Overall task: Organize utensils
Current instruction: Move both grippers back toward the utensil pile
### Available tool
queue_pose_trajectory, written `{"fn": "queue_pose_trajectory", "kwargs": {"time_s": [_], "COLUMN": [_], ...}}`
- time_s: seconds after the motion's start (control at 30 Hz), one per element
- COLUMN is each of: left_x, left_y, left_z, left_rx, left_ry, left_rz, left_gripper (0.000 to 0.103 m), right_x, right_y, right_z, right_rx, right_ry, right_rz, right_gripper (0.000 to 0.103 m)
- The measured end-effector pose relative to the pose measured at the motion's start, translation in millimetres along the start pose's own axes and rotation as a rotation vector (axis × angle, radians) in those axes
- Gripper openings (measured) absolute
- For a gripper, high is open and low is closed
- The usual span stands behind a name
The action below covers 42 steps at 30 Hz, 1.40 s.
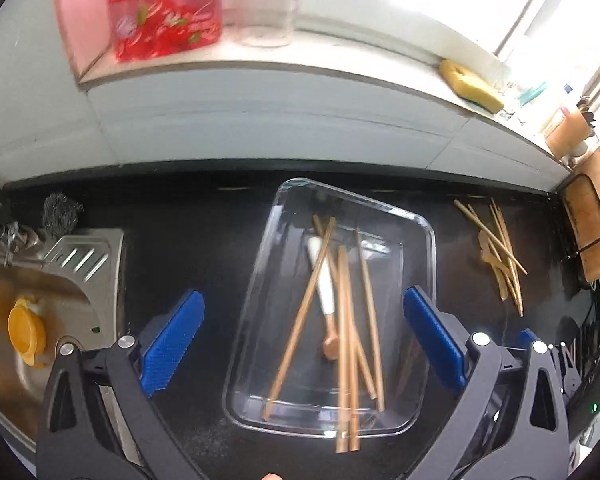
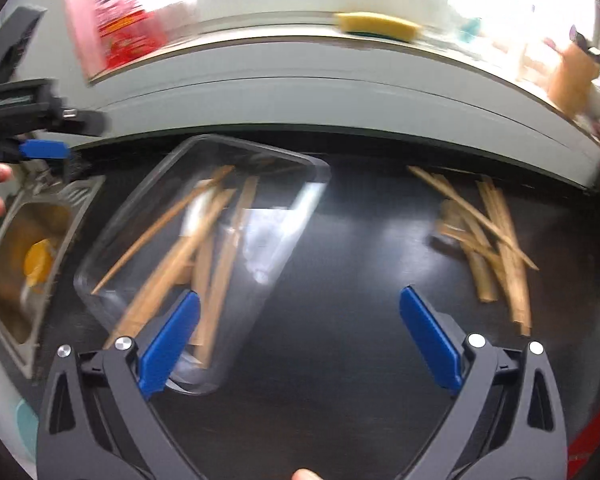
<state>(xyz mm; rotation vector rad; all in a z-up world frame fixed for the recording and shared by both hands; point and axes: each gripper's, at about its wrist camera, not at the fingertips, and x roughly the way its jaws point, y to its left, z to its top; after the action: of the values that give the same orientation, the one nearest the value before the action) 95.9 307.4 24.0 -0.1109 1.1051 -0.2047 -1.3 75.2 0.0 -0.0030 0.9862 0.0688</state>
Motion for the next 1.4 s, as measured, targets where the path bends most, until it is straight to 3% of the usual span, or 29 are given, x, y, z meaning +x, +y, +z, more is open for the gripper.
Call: {"fn": "queue_pose_trajectory", "kwargs": {"time_s": [0.13, 0.37, 0.7, 1.1, 1.23, 1.33, 1.4], "left_x": [11.5, 63.9, 122.4, 195.8, 213.7, 229.4, 234.7], "left_y": [-37.0, -130.3, -241.6, -308.0, -327.1, -340.7, -343.6], "left_z": [-3.9, -16.3, -22.2, -29.2, -30.6, -33.3, -31.8], "left_rx": [0.041, 0.16, 0.23, 0.169, 0.136, 0.153, 0.126], "left_ry": [0.01, 0.093, 0.178, 0.228, 0.248, 0.26, 0.262], "left_rz": [-0.024, -0.038, -0.083, 0.059, 0.068, 0.124, 0.104], "left_gripper": [0.097, 0.097, 0.097, 0.097, 0.097, 0.098, 0.098], "right_x": [13.5, 13.1, 15.1, 40.1, 50.3, 57.8, 64.4], "right_y": [-65.3, -156.0, -249.8, -334.4, -345.8, -345.3, -342.9], "right_z": [-12.3, -38.9, -55.9, -49.2, -38.0, -31.1, -28.4], "right_rx": [0.128, 0.26, 0.301, 0.259, 0.221, 0.183, 0.153], "right_ry": [0.103, 0.117, 0.152, 0.171, 0.172, 0.176, 0.18], "right_rz": [0.031, -0.057, -0.102, -0.086, -0.059, -0.027, -0.008], "right_gripper": [0.096, 0.096, 0.096, 0.096, 0.096, 0.096, 0.096]}}
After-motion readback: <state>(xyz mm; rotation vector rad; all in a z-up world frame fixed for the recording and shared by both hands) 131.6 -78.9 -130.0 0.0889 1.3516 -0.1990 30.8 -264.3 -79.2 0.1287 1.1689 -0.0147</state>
